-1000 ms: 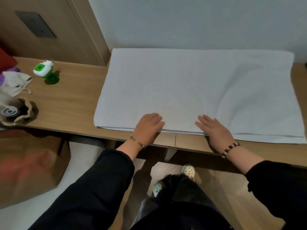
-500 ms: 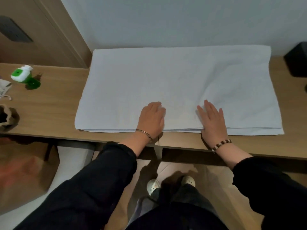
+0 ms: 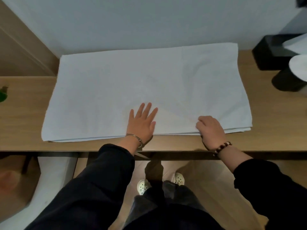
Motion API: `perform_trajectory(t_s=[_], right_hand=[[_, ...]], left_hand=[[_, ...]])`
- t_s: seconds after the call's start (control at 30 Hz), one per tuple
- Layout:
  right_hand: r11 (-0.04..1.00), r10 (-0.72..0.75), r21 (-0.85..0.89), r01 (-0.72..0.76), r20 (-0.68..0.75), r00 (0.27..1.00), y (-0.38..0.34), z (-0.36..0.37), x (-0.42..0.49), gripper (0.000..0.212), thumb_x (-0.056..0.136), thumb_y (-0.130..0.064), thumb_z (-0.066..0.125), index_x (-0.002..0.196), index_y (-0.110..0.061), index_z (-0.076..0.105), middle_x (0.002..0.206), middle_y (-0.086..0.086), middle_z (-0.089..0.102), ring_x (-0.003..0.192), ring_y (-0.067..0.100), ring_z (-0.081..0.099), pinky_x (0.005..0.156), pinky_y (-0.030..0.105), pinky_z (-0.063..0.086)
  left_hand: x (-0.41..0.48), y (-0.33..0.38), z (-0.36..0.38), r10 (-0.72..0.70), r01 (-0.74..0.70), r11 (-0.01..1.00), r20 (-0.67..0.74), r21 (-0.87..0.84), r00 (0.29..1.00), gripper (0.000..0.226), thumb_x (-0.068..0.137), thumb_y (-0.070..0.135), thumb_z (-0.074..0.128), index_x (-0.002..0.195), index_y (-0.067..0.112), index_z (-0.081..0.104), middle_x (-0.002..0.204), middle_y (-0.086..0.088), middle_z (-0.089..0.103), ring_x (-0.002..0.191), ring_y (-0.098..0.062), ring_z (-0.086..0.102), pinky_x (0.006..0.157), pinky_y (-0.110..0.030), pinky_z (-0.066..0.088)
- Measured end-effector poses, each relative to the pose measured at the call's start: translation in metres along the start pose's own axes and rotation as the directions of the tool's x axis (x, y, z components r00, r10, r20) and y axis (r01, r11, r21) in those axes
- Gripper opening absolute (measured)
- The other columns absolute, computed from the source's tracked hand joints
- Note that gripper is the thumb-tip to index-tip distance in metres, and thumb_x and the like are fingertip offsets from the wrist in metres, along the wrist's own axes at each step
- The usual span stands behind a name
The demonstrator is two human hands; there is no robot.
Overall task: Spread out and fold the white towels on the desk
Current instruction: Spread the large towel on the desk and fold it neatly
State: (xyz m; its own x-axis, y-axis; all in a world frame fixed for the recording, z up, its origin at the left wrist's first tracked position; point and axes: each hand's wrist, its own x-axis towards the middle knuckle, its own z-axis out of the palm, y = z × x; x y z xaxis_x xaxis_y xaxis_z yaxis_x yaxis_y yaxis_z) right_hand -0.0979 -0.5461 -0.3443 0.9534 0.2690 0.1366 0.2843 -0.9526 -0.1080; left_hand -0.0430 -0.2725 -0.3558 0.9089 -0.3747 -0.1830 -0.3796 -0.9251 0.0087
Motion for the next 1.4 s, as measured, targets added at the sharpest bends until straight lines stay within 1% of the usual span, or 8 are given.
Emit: perform_trajectory(t_s=[0.27, 0.43, 0.8, 0.9, 1.0, 1.23, 1.33, 1.4], right_hand=[[0.922, 0.387, -0.020, -0.386, 0.066, 0.920, 0.027, -0.003, -0.007, 0.039, 0.067, 0.014, 0.067, 0.100, -0.006, 0.064, 0.115, 0.018, 0.057, 0.103, 0.035, 0.052, 0.084, 0.040, 0.041], [0.769, 0.636, 0.030, -0.639, 0.065, 0.769, 0.044, -0.013, -0.007, 0.042, 0.067, 0.009, 0.066, 0.103, -0.012, 0.060, 0.106, 0.010, 0.055, 0.101, 0.029, 0.047, 0.085, 0.036, 0.033], [0.801, 0.596, -0.100, -0.590, 0.232, 0.769, 0.050, -0.024, -0.011, 0.011, 0.084, -0.013, 0.046, 0.086, -0.016, 0.056, 0.096, 0.005, 0.059, 0.084, 0.021, 0.046, 0.075, 0.032, 0.034], [0.831, 0.549, 0.049, -0.554, 0.089, 0.831, 0.027, -0.021, 0.019, 0.034, 0.091, -0.022, 0.039, 0.121, -0.015, 0.055, 0.125, 0.010, 0.054, 0.109, 0.026, 0.048, 0.090, 0.038, 0.040], [0.955, 0.288, -0.021, -0.296, 0.304, 0.908, 0.020, -0.005, 0.033, 0.054, 0.099, -0.039, 0.022, 0.151, -0.029, 0.010, 0.159, 0.001, 0.006, 0.145, 0.022, 0.009, 0.116, 0.047, 0.010], [0.609, 0.780, -0.164, -0.776, 0.300, 0.549, 0.053, 0.009, 0.027, 0.059, 0.098, -0.041, 0.013, 0.151, -0.027, -0.007, 0.158, 0.002, -0.015, 0.146, 0.024, -0.011, 0.115, 0.054, -0.003], [0.881, 0.463, -0.041, -0.471, 0.270, 0.844, 0.010, 0.016, 0.042, 0.059, 0.097, -0.045, 0.015, 0.150, -0.031, -0.007, 0.159, 0.000, -0.013, 0.146, 0.024, -0.009, 0.114, 0.049, -0.005], [0.972, 0.230, -0.040, -0.232, 0.359, 0.905, 0.011, 0.017, 0.031, 0.057, 0.097, -0.048, 0.011, 0.148, -0.037, -0.012, 0.158, -0.005, -0.016, 0.146, 0.018, -0.012, 0.113, 0.045, -0.009]], left_hand=[[0.030, 0.042, -0.023, -0.224, 0.222, 0.974, -0.042, -0.040, 0.974, 0.044, 0.092, 0.033, 0.031, 0.129, 0.012, 0.044, 0.148, -0.009, 0.029, 0.142, -0.027, 0.013, 0.111, -0.058, 0.014], [0.043, 0.068, -0.009, -0.031, 0.030, 0.996, -0.017, -0.079, 0.999, 0.059, 0.096, 0.044, 0.021, 0.150, 0.020, 0.012, 0.159, -0.003, -0.006, 0.146, -0.022, -0.009, 0.115, -0.051, 0.002], [0.045, 0.063, -0.005, -0.030, 0.028, 0.997, -0.027, -0.067, 0.999, 0.062, 0.089, 0.049, 0.016, 0.148, 0.038, 0.002, 0.159, -0.001, 0.003, 0.145, -0.023, 0.000, 0.113, -0.054, 0.006], [0.045, 0.063, -0.004, -0.020, 0.019, 0.999, -0.022, -0.051, 1.000, 0.062, 0.090, 0.049, 0.014, 0.148, 0.038, -0.002, 0.159, 0.000, 0.000, 0.145, -0.023, -0.003, 0.113, -0.054, 0.004], [0.043, 0.060, -0.003, -0.008, 0.007, 0.999, -0.030, -0.036, 1.000, 0.061, 0.090, 0.050, 0.012, 0.148, 0.038, -0.005, 0.159, 0.000, -0.004, 0.145, -0.023, -0.005, 0.113, -0.054, 0.002], [0.043, 0.058, -0.001, 0.006, -0.007, 1.000, -0.047, -0.030, 0.999, 0.062, 0.089, 0.051, 0.008, 0.148, 0.038, -0.007, 0.159, 0.000, -0.005, 0.146, -0.024, -0.006, 0.113, -0.055, 0.000], [0.042, 0.057, 0.000, 0.003, -0.005, 0.999, -0.048, -0.041, 0.999, 0.063, 0.087, 0.052, 0.005, 0.147, 0.038, -0.007, 0.159, 0.000, -0.005, 0.145, -0.023, -0.006, 0.113, -0.055, -0.001], [0.043, 0.056, 0.001, 0.005, -0.007, 0.999, -0.049, -0.047, 0.999, 0.063, 0.087, 0.052, 0.005, 0.148, 0.038, -0.006, 0.159, 0.000, -0.004, 0.145, -0.023, -0.006, 0.113, -0.055, -0.001]])
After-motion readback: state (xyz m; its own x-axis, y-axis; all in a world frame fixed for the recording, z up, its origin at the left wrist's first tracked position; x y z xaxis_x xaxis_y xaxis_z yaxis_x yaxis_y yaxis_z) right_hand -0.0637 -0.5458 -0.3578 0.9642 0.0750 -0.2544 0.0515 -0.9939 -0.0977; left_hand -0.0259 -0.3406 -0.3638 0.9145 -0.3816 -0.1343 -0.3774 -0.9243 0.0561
